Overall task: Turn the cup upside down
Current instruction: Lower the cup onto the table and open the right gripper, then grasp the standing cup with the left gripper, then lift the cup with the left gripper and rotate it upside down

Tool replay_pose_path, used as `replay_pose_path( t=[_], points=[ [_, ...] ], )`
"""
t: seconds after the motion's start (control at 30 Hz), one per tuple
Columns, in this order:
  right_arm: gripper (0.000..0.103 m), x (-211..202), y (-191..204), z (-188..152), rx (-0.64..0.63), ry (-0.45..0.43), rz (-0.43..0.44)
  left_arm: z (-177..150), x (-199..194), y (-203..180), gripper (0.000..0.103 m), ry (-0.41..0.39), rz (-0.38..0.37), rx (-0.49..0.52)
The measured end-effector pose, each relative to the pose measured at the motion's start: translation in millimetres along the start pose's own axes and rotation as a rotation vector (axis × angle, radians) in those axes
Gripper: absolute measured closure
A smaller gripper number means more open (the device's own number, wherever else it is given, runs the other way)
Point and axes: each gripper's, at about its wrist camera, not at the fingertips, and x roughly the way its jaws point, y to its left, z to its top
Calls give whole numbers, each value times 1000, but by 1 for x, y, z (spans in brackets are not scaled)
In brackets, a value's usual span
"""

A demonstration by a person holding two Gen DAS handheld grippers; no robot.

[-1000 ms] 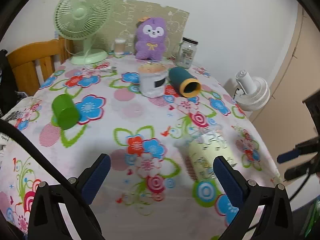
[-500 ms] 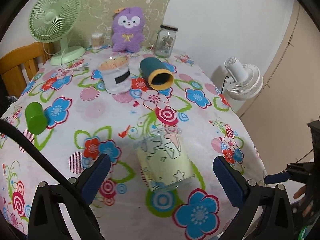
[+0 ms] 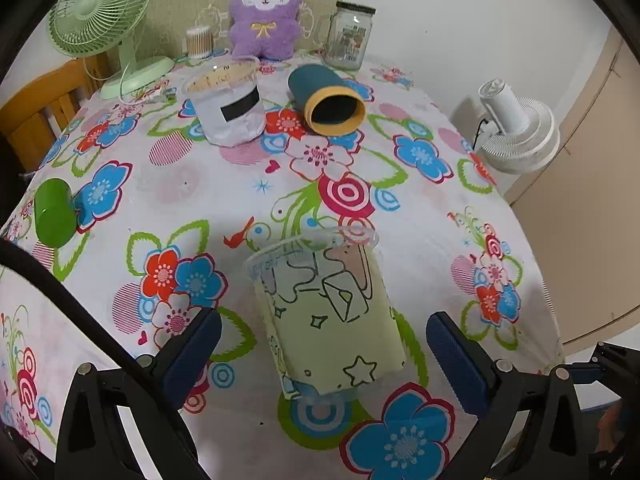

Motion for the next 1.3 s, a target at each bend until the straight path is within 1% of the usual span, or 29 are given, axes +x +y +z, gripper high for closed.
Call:
replay_pose_path(
  t=[0.27,0.4,0.47,0.5,0.57,0.6,0.67,0.73,0.77,0.9,1.03,1.13,1.3],
  points=[
    [18,5,-10,-2,14,-13,27,-2,20,-5,0,34,29,5],
    [18,5,-10,-3,9,-22,38,-4,17,-6,2,12,34,1],
    [18,6,-10,-3,7,-25,40,-6,12,-5,10,-7,31,-12],
    [18,6,-10,-3,7,-26,41,-6,11,-3,12,-8,27,-20],
    [18,6,-11,-3,8,-29,44,-6,11,0,23,-8,14,-42],
    [18,6,-10,-2,8,-29,45,-7,11,3,25,-5,6,-54],
    [18,6,-10,-2,8,-30,47,-8,14,7,34,10,-8,-69],
    [18,6,-9,-2,5,-30,48,-8,14,8,39,18,-13,-75],
    [18,6,-8,-2,2,-33,50,-8,13,8,40,19,-15,-74],
    [18,6,-3,-1,-11,-45,61,-8,3,9,41,21,-17,-30],
    [18,9,2,1,-26,-57,78,-2,-15,16,42,27,2,26],
    [18,10,7,2,-48,-68,99,2,-29,25,42,67,19,77],
    [18,12,22,5,-120,-113,136,6,-48,39,42,158,81,174]
  ],
)
